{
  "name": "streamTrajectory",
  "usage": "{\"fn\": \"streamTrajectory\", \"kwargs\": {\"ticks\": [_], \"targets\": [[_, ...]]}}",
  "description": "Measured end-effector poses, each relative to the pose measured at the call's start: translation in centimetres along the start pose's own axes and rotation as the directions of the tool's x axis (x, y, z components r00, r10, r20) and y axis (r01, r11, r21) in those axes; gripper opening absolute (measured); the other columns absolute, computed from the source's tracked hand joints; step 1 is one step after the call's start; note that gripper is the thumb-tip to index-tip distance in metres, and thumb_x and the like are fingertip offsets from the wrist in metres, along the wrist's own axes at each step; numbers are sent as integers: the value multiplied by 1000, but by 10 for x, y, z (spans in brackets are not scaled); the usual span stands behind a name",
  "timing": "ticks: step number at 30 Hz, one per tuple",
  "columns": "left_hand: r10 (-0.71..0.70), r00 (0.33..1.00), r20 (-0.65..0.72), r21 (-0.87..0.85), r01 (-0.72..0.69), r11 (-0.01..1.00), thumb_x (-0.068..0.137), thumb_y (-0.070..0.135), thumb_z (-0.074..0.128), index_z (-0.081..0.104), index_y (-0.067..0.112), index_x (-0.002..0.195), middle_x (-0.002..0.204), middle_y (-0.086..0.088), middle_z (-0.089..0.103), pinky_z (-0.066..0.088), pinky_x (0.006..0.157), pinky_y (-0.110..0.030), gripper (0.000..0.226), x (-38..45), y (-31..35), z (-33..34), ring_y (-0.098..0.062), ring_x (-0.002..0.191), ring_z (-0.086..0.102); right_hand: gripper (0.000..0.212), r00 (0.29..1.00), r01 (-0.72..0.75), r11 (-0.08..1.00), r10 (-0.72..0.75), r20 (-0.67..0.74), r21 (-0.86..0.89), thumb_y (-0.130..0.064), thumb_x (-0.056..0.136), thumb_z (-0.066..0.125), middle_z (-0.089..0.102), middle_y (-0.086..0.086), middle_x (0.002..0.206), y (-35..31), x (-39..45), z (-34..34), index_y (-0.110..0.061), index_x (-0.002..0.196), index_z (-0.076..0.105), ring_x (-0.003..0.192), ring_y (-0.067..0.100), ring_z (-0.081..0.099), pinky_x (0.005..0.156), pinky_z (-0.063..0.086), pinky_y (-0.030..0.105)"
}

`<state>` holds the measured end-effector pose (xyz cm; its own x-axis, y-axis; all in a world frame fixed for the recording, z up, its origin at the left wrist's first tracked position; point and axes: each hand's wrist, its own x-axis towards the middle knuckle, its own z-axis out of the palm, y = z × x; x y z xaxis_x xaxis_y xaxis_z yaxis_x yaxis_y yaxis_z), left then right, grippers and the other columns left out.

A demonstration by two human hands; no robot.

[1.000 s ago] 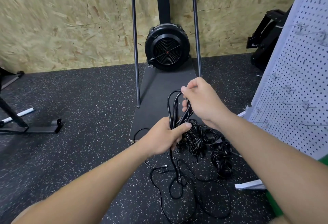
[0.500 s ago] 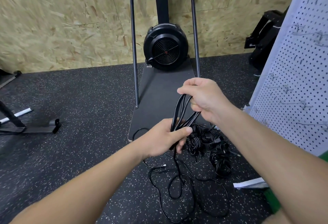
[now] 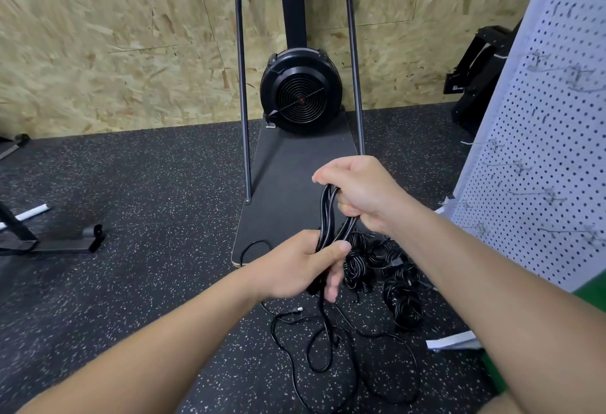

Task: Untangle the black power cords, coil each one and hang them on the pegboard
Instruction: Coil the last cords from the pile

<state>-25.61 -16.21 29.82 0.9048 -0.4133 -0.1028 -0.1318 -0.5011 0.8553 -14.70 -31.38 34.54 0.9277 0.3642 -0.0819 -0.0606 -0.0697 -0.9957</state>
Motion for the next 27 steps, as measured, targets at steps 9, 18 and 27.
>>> {"fn": "streamTrajectory", "kwargs": {"ticks": [9, 18, 27], "targets": [[-36, 942, -334, -253, -52, 966, 120, 35, 41, 40, 9, 85, 66, 1, 27, 49, 62, -43, 43, 17, -10, -1, -21, 57, 29, 62, 996, 72, 991, -78, 45, 114, -68, 93, 73, 74, 9, 124, 10, 7, -5, -24, 136, 70, 99, 22, 79, 101, 61, 48], [-295, 750, -592, -573, -134, 808, 117, 41, 48, 49, 19, 87, 69, 3, 30, 42, 57, -32, 38, 30, -20, -51, -16, 59, 32, 83, 813, -197, 905, 366, 453, -377, -79, 87, 73, 71, -3, 130, 75, -31, 25, -25, 146, 49, 124, 10, 66, 120, 38, 40], [-377, 625, -684, -528, -68, 846, 116, 39, 47, 46, 21, 85, 65, 5, 30, 45, 53, -29, 36, 28, -41, -77, -16, 56, 30, 13, 978, 161, 793, -50, 202, -587, -20, 93, 88, 76, -7, 67, 60, -22, 13, -18, 86, 77, 57, 7, 69, 56, 48, 21]]}}
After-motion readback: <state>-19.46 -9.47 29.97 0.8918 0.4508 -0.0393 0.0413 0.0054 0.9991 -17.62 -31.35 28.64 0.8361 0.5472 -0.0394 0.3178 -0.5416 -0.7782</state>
